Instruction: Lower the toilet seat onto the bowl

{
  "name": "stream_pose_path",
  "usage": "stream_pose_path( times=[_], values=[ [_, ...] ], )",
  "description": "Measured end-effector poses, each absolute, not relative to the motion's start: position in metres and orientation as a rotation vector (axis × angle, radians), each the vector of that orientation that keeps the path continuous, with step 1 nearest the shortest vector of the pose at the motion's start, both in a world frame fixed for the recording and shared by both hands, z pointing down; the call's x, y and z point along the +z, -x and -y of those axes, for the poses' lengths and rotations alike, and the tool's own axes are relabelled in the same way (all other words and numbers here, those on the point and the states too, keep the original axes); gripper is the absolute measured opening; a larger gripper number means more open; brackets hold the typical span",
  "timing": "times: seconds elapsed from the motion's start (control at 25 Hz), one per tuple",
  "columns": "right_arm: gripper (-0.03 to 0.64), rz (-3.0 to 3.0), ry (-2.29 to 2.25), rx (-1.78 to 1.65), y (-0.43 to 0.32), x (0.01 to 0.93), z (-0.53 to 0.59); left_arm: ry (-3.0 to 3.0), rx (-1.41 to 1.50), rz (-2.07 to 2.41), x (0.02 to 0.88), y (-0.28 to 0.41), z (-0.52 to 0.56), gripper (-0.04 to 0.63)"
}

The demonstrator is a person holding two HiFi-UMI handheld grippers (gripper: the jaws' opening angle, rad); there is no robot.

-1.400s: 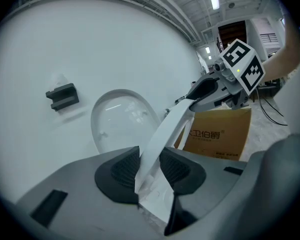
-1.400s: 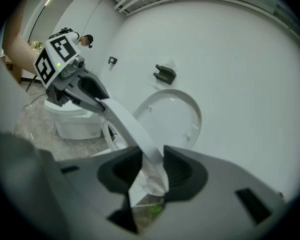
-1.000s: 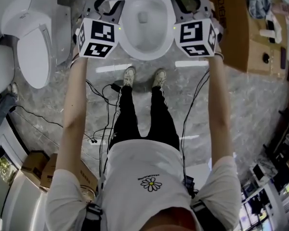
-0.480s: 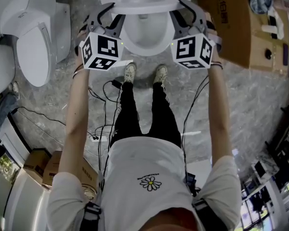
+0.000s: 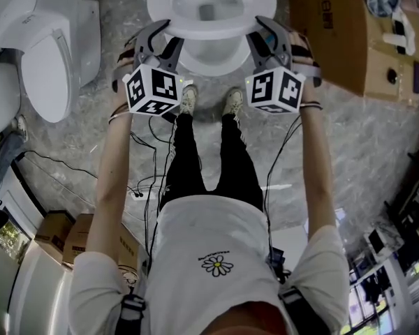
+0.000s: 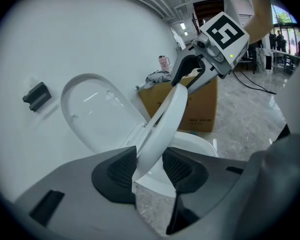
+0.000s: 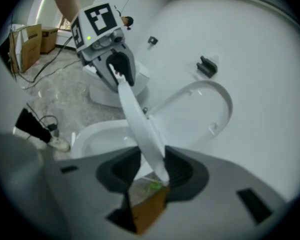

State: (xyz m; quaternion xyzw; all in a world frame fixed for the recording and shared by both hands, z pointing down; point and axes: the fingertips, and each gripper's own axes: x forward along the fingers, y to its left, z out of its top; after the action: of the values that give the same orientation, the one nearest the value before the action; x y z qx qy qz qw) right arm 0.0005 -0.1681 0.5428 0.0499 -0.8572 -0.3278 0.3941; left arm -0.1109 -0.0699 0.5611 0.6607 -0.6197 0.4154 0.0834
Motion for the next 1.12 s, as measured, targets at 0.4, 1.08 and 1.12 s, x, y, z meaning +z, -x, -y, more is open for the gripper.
stream_pose_path(
  times=[0.4, 1.08, 1.12],
  values=[
    [0.170, 2.108, -0.039, -0.822, -0.019, 0.574, 0.151, -1.971, 1.316, 1.740, 0.592, 0.092, 0.054, 0.189],
    [0.184, 2.005, 0.113, -0.762, -0.051, 0.633, 0.118, -1.989, 1.376, 1.494, 0.649, 0.060, 0.022, 0.210],
    [0.184, 1.999, 0.120, -0.757, -0.053, 0.638, 0.116, -1.991, 1.380, 1.479, 0.653, 0.059, 0.020, 0.210]
  ],
)
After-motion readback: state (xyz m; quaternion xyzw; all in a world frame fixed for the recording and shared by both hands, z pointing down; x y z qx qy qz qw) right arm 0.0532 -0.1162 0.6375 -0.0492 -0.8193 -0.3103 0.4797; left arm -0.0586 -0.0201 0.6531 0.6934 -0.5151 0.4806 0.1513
